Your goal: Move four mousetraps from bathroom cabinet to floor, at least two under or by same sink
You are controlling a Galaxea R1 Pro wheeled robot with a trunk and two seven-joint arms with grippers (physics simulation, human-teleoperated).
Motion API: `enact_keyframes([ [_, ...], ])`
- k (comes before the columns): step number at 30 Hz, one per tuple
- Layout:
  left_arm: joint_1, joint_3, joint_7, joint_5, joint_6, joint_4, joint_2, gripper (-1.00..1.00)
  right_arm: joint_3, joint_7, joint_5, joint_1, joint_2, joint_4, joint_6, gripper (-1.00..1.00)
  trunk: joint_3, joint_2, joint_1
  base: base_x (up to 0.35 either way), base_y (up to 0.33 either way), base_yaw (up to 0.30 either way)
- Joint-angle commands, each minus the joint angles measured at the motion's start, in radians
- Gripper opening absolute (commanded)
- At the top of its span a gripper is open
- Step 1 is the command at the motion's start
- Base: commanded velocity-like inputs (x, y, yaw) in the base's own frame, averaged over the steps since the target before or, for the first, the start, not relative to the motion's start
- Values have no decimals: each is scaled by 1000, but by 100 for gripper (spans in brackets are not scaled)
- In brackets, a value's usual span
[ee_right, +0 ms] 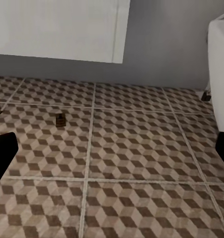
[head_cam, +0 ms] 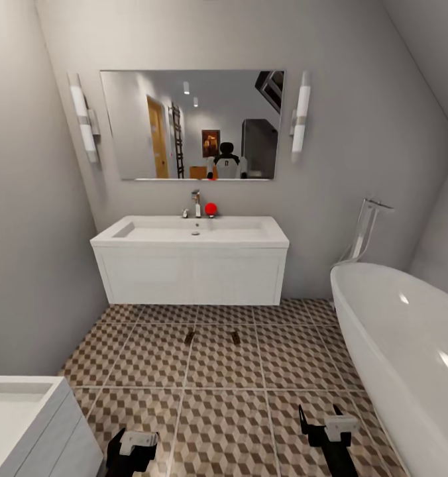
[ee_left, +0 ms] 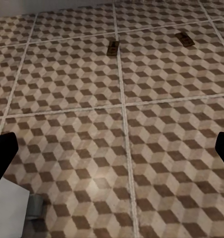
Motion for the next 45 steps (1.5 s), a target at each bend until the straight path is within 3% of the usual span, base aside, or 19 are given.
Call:
enact_keyframes([
  [1, -1, -9, 6, 1, -5, 3, 0, 100, 6, -7, 2, -1, 0, 1, -2, 100, 2, 7, -4, 0, 0, 0],
  [20, -1, -8, 8, 2, -5, 3, 7, 100, 5, -7, 2, 1, -7, 1, -2, 100, 62, 140, -77, 0, 0, 0],
  [31, 6, -8, 9, 3, 1, 6, 31, 100, 4, -4, 0, 105, -40, 2, 0, 100, 96, 217, -119, 0, 0, 0],
  [39, 20, -8, 8, 2, 92, 3, 38, 100, 5, -8, -1, 132, -39, 2, 8, 100, 121, 273, -150, 0, 0, 0],
  [45, 20, -8, 8, 2, 122, 4, 32, 100, 4, -9, -1, 133, -38, 1, 46, 100, 121, 273, -150, 0, 0, 0],
])
